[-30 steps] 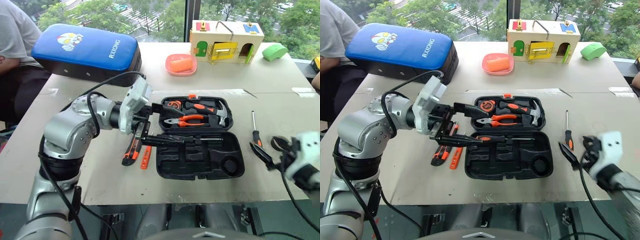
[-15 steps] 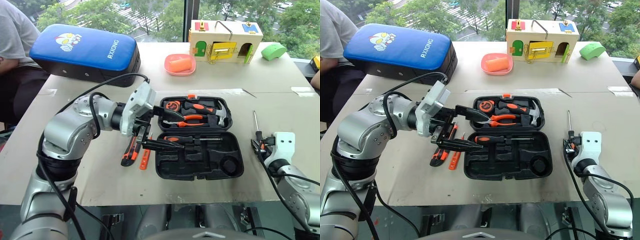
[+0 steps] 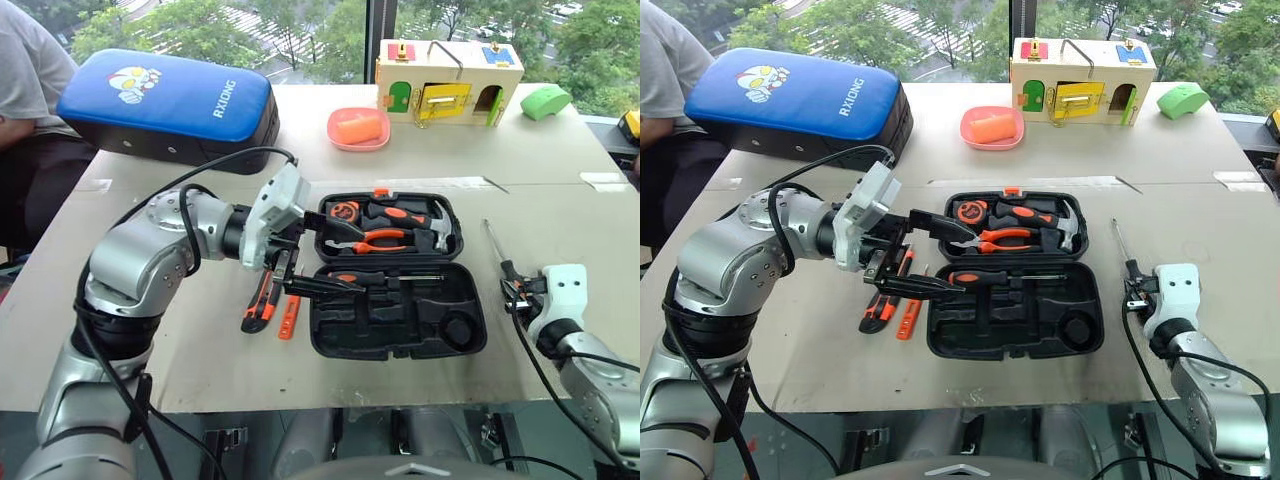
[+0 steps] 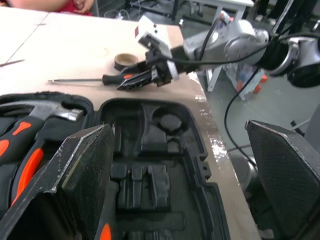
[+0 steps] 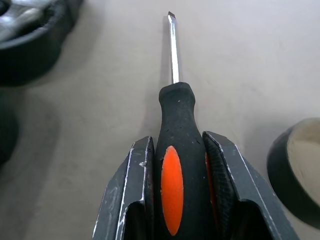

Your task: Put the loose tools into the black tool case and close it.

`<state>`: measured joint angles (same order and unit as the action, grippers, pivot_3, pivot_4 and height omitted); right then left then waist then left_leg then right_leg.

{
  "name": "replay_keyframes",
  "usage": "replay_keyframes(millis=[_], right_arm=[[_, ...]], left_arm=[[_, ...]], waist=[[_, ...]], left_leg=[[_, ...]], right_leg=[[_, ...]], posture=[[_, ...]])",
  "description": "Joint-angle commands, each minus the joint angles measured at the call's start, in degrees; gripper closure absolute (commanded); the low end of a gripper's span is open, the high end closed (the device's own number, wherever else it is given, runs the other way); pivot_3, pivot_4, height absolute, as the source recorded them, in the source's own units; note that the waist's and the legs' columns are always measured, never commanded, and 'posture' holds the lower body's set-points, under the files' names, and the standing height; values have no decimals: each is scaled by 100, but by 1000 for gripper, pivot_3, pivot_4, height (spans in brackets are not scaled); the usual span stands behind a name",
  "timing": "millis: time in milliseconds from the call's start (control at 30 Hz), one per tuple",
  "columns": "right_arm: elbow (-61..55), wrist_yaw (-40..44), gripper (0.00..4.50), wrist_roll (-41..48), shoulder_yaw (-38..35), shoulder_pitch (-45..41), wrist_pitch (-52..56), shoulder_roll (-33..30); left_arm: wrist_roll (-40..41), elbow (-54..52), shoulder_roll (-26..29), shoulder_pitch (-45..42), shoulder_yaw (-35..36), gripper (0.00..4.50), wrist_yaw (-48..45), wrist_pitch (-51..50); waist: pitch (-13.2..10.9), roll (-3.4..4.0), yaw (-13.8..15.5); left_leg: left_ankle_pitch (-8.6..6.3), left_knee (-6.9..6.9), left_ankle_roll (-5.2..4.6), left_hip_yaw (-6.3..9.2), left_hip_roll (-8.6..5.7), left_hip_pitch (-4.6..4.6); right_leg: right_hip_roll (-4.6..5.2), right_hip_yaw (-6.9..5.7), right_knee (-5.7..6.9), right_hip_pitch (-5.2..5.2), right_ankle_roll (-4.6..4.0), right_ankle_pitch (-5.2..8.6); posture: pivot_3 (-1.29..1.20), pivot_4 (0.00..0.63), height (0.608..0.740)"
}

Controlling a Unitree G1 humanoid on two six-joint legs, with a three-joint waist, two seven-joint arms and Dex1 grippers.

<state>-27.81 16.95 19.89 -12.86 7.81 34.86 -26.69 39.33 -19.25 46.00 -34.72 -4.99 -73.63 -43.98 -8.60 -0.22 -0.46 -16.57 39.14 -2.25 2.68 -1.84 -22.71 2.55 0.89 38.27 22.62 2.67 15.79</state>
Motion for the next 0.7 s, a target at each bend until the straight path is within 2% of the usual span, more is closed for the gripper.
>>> replay_keyframes(millis=[33, 100, 167, 267, 400, 700], right_arm=[[-402, 1449, 3918, 569, -180, -603, -403, -883], [-197, 2659, 3918, 775, 137, -1081, -645, -1591], [186, 3922, 3918, 742, 762, -1679, -976, -2191], [767, 4982, 3918, 567, 1592, -2441, -1306, -2408], [1461, 5542, 3918, 30, 2432, -3121, -1747, -2231], [2004, 5704, 3918, -547, 2821, -3459, -2083, -1989]], left_arm=[[-109, -44, 275, 240, 73, 0, -204, 203], [-163, -107, 500, 468, 74, 0, -367, 314], [-208, -189, 697, 716, 115, 0, -474, 410], [-254, -268, 863, 970, 193, 0, -491, 537], [-333, -390, 1049, 1286, 352, 0, -430, 713], [-307, -518, 1103, 1672, 636, 0, -248, 805]], waist=[[-4, 6, -41], [-5, 8, -69], [-6, 8, -70], [-9, 1, -23], [-20, -12, -7], [-23, -13, -4]], left_leg=[[0, 0, -1, -2, -1, 1], [-1, -3, -2, 0, 3, 3], [-3, -12, -5, 9, 7, 4], [-5, -20, -9, 20, 13, 3], [-2, -9, -3, 21, 5, -13], [-3, 1, -4, 22, 2, -17]], right_leg=[[0, 2, 0, 0, 0, 0], [0, 1, 0, 1, 0, 0], [1, 0, -4, 4, -1, 1], [1, -10, -18, 1, -3, 1], [19, -17, -23, 1, -1, 0], [28, -19, -18, 5, -1, -1]], posture=[[0, 150, 735], [0, 150, 735], [0, 150, 735], [0, 150, 735], [0, 150, 735], [0, 150, 735]])
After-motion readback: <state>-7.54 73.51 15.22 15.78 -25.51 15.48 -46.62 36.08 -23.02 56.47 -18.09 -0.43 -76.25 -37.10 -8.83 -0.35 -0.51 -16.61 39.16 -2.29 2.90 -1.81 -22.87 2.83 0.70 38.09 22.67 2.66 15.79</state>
